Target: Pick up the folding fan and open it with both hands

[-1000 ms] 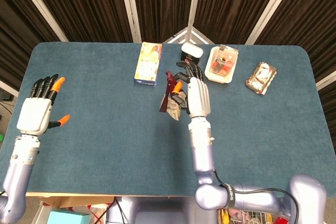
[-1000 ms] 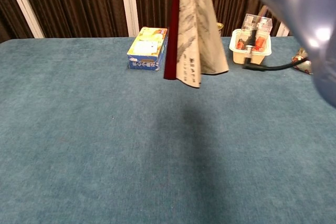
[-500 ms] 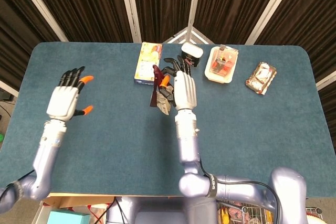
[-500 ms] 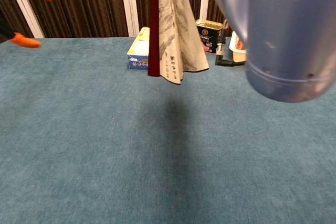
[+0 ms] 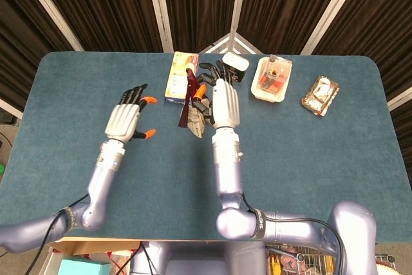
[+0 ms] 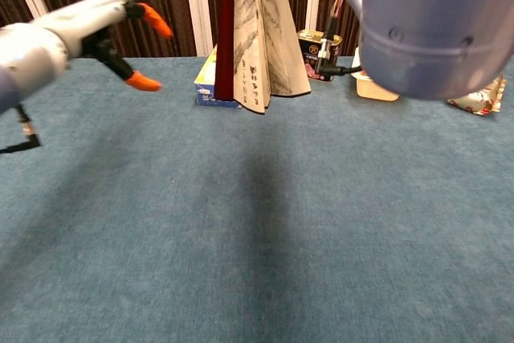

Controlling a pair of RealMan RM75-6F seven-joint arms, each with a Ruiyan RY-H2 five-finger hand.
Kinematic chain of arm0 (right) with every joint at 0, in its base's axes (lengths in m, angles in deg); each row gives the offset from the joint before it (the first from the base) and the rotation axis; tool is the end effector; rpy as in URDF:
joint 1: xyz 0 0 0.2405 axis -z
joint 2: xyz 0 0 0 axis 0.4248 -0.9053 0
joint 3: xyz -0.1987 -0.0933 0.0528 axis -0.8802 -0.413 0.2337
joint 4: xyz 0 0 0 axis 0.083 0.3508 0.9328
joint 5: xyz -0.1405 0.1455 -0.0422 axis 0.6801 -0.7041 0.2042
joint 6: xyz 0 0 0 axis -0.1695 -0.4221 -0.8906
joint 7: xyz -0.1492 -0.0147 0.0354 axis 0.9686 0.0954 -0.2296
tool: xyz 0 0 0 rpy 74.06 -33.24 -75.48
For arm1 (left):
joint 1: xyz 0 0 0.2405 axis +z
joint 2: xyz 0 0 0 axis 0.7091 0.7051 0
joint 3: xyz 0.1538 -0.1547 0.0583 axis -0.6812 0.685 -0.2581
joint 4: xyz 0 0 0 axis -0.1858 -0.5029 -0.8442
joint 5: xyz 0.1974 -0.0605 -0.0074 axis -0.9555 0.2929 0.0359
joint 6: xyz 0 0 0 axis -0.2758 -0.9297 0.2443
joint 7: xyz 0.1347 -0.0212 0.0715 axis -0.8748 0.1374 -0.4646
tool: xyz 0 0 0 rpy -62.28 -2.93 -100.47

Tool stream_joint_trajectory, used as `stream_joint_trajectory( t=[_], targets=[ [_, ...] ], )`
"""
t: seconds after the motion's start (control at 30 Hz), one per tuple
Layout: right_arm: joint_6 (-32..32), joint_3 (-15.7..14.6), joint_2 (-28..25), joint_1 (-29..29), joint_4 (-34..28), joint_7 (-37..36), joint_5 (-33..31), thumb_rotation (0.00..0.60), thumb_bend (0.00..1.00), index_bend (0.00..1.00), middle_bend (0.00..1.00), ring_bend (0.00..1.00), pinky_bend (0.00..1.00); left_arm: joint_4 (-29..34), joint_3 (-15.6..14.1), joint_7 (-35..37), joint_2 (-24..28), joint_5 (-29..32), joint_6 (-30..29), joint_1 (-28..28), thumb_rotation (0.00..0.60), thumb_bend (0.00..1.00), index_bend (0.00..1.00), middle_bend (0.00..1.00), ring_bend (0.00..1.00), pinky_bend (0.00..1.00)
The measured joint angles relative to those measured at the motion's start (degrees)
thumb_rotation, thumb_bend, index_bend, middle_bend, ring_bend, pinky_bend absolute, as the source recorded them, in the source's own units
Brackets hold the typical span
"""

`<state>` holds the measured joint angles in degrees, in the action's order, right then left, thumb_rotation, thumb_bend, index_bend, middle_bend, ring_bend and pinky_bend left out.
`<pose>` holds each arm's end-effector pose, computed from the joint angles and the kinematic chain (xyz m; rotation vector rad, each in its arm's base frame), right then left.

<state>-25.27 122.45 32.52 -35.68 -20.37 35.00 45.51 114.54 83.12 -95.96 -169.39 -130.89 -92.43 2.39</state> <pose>0.0751 -0.3608 0.0553 0.9767 -1.4801 1.6671 -0.0915 0.3689 0.0125 -1.5366 -1.0314 -1.1687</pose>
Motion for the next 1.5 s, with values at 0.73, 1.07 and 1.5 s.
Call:
stream_joint_trajectory(
  t=[0.73, 1.07, 1.5],
  targets=[
    [-3.5, 1.3, -1.8, -1.9, -5.1, 0.5, -5.9, 0.600, 0.78, 0.72, 0.25, 0.02, 0.00, -0.6, 0.9, -0.2, -6.4, 4.1, 0.3, -5.2, 0.600, 0.28, 0.37, 0.00, 0.00, 0.00],
    [-4.2, 1.1, -2.7, -2.2, -6.6, 0.3, -7.1, 0.600, 0.78, 0.72, 0.25, 0.02, 0.00, -0.9, 0.2, -0.3, -8.7, 6.2, 0.4, -5.9, 0.600, 0.56, 0.52, 0.01, 0.00, 0.00],
    [-4.7, 0.3, -4.6, -1.4, -7.2, -0.1, -8.2, 0.600, 0.78, 0.73, 0.26, 0.02, 0.00, 0.5, 0.0, -0.2, -7.3, 5.9, -1.4, -5.2, 0.600, 0.63, 0.61, 0.03, 0.00, 0.00]
  ],
)
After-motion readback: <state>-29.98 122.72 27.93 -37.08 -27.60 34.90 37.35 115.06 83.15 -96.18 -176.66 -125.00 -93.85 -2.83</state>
